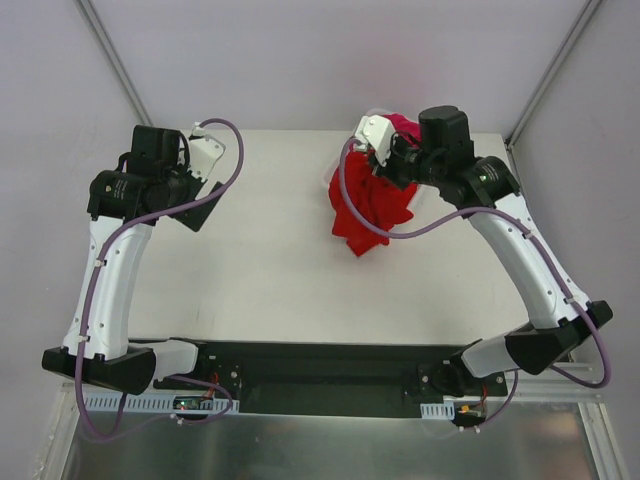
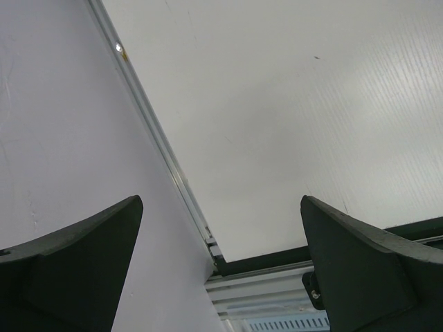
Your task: Fold and stack the t-shirts
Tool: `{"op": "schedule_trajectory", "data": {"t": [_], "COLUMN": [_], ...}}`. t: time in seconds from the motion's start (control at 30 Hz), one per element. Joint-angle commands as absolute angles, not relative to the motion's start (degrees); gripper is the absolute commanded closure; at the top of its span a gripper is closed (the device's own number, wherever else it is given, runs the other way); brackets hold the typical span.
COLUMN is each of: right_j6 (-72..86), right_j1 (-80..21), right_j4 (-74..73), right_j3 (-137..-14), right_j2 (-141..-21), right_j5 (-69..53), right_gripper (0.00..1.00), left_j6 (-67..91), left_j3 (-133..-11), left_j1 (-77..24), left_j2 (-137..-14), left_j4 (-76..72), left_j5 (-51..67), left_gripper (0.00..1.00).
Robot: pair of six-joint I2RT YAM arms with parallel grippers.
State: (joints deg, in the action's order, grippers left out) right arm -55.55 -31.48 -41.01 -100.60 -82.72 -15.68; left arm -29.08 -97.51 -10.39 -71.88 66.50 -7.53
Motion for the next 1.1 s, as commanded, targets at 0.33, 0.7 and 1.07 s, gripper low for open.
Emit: {"op": "schedule_trajectory", "data": {"t": [0.33, 0.7, 1.07], "right_j6": [-57.39, -59.05, -62.05], "right_j1": [-39.46, -39.81, -40.52], "right_j4": [-41.84, -42.27, -41.85], "right_j3": [-106.61, -104.51, -107.67], "right_j2": [-80.86, -80.86, -82.0], "right_j5": [-23.65, -22.24, -18.91], "right_gripper": [0.98, 0.99, 0.0], "left_j6": [-28.65, -28.65, -28.92], "left_j3": [-96.15, -96.59, -98.52], "left_j1": [-10.2, -10.2, -10.2], "left_j2": [-68.03, -68.47, -70.75], "left_j4": [66.18, 66.18, 66.18], "left_j5": [-8.88, -8.62, -7.74], "left_gripper": [0.01, 0.01, 0.01]}}
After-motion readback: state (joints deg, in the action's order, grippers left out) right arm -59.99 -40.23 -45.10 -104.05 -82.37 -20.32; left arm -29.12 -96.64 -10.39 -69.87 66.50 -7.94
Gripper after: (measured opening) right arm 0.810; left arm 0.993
